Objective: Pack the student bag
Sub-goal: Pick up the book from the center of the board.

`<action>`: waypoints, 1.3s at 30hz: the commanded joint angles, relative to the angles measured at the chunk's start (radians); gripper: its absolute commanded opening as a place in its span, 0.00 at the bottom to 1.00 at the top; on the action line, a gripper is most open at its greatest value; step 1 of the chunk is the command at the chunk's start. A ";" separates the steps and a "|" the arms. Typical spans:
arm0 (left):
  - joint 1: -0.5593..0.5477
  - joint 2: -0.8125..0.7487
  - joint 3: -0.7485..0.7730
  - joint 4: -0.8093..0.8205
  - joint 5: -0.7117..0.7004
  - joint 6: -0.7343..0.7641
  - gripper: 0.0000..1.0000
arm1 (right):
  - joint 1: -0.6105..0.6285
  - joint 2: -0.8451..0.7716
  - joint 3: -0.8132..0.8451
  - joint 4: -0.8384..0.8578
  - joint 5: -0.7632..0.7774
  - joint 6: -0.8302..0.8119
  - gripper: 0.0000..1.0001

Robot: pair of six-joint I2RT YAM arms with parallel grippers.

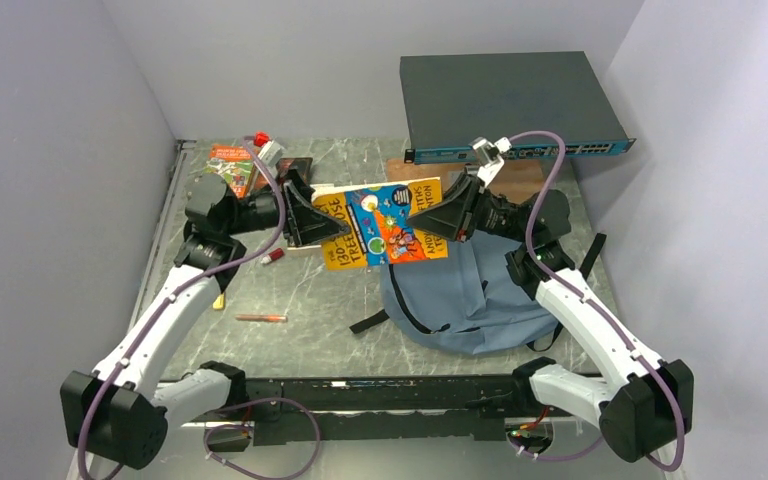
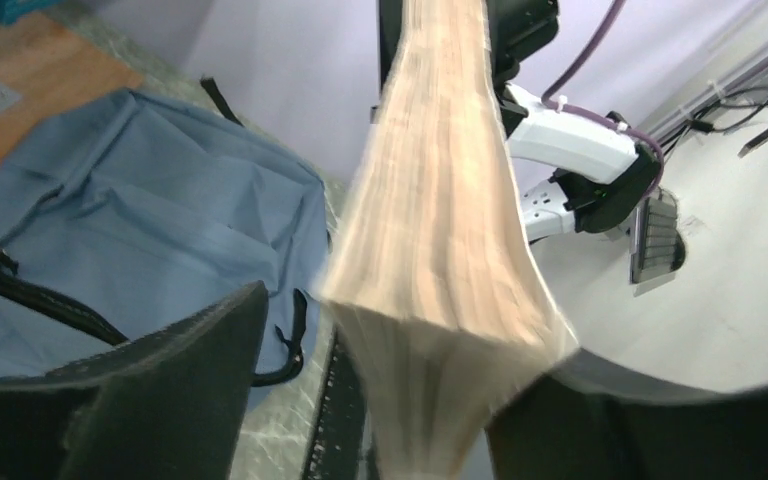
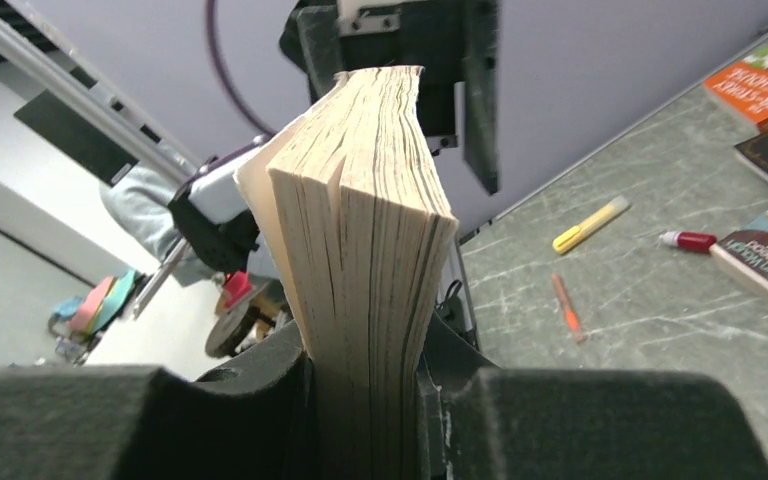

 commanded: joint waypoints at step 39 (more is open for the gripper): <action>0.129 -0.126 0.090 -0.744 -0.373 0.533 0.00 | 0.051 -0.219 -0.082 -0.867 0.525 -0.612 0.73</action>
